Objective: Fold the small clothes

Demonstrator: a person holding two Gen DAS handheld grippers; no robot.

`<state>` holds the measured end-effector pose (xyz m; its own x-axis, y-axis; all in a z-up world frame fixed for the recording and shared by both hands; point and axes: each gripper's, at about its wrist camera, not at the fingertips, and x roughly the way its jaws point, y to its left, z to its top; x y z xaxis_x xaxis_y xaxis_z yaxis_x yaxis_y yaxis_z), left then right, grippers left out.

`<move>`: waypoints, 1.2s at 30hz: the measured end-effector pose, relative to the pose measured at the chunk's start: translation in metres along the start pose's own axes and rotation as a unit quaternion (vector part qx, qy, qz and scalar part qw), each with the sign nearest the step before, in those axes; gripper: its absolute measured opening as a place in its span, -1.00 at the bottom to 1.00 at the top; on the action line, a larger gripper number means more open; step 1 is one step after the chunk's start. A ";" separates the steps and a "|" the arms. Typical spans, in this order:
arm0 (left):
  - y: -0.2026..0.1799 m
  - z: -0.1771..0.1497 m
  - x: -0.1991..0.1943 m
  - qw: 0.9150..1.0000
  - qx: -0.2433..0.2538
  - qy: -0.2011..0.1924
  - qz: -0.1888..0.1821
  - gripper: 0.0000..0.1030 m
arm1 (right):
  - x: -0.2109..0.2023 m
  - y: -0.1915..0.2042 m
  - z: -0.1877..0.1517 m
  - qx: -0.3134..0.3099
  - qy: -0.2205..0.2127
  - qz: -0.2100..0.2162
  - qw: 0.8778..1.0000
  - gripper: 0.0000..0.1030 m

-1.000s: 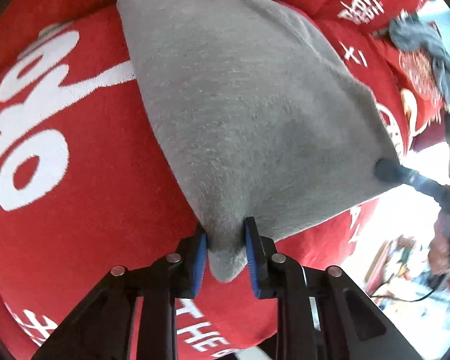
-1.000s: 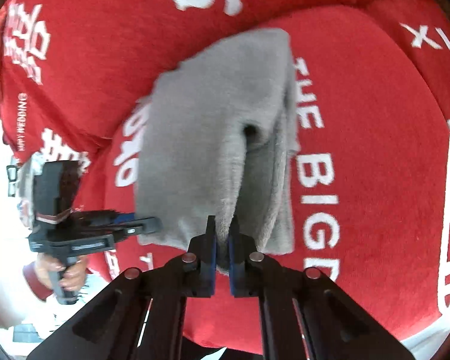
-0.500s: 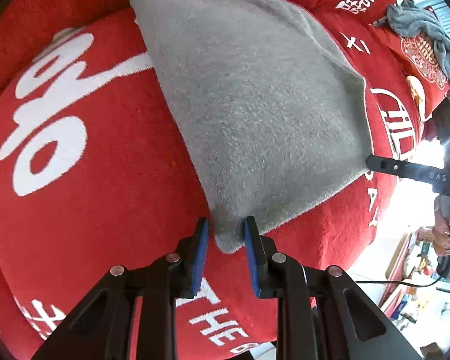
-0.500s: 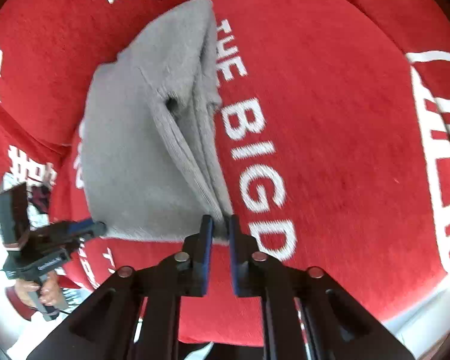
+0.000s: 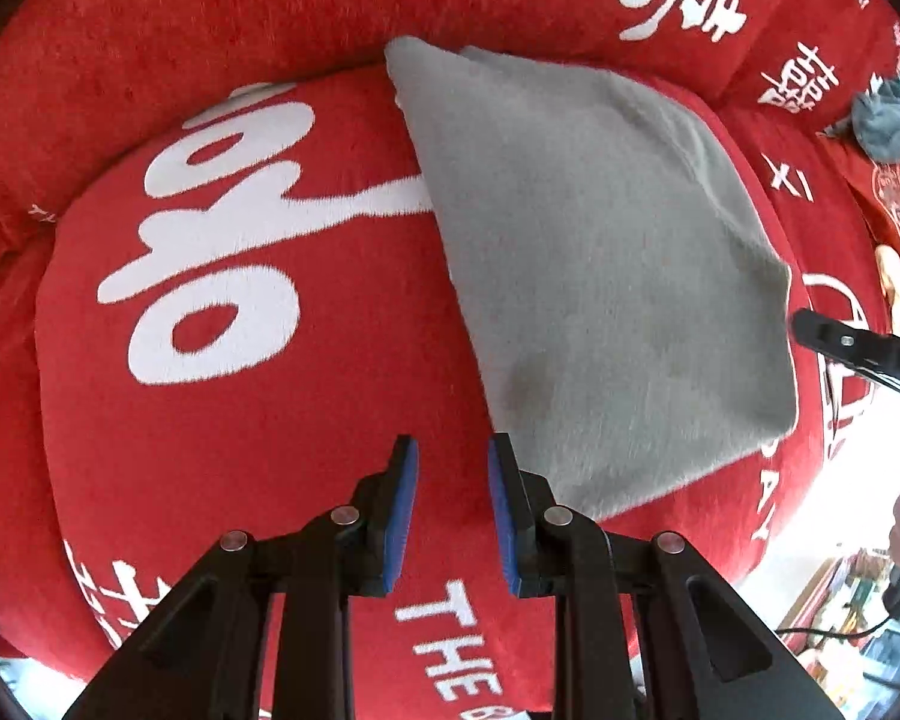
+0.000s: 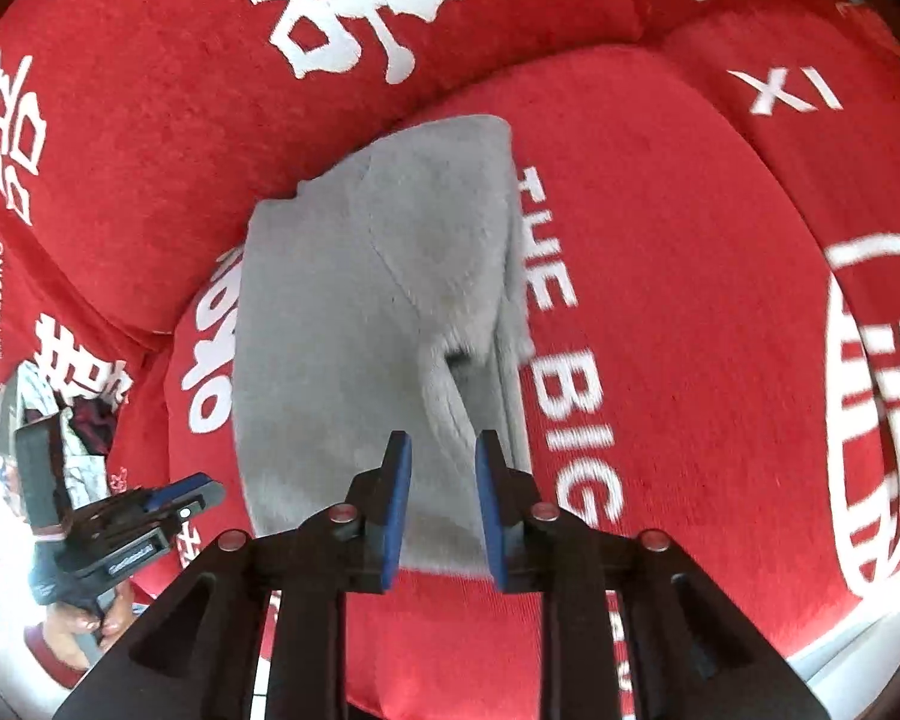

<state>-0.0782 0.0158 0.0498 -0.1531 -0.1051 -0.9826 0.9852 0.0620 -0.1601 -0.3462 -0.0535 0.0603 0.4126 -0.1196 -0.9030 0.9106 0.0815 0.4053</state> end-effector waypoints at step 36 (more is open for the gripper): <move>-0.010 0.019 0.020 0.997 -0.025 0.022 0.076 0.77 | 0.004 -0.034 -0.001 0.083 0.017 -0.038 0.996 -0.43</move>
<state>-0.0894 -0.0058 0.0331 -0.0066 -0.0462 -0.9989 0.9922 0.1241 -0.0123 -0.3755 -0.0558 0.0427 0.3432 -0.0859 -0.9353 0.9320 -0.0924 0.3504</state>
